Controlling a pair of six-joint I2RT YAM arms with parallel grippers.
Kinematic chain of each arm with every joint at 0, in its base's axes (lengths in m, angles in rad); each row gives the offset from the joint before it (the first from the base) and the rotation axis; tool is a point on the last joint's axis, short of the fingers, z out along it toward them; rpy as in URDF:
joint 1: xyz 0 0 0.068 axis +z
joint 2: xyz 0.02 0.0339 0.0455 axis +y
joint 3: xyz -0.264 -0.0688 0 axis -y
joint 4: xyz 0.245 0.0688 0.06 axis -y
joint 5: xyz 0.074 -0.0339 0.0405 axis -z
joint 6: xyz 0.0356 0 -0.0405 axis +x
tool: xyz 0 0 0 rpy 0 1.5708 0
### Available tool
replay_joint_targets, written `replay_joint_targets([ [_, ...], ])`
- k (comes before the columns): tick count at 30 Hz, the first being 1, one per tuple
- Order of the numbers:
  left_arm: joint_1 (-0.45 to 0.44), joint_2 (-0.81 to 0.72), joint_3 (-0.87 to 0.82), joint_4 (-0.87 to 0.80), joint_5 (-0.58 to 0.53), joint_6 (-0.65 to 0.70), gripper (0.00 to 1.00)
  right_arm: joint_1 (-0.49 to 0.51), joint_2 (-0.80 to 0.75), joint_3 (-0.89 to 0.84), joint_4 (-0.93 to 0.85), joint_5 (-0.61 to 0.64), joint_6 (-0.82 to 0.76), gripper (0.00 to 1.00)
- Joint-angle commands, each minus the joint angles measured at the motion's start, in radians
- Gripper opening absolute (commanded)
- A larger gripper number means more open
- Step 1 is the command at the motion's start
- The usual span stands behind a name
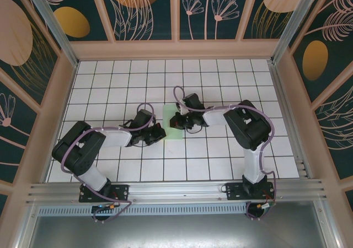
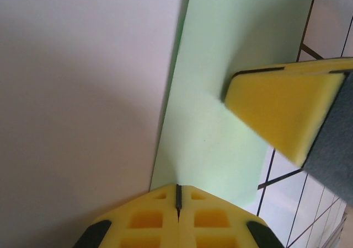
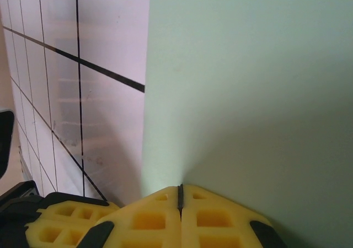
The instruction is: Fold a paper plane with a square sheet of paper (pick it up from the middle)
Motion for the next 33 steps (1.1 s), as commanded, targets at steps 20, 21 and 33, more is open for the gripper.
replay_joint_targets([
  [20, -0.018, -0.012, 0.234, -0.168, -0.104, 0.109, 0.25, -0.173, -0.238, -0.104, -0.070, 0.050, 0.019, 0.40],
  [21, -0.017, 0.009, 0.262, -0.192, -0.126, 0.126, 0.24, -0.173, -0.265, -0.133, -0.060, 0.050, 0.041, 0.42],
  [33, -0.015, 0.234, 0.416, -0.318, -0.246, 0.202, 0.12, -0.131, -0.354, -0.260, -0.060, 0.080, 0.167, 0.48],
])
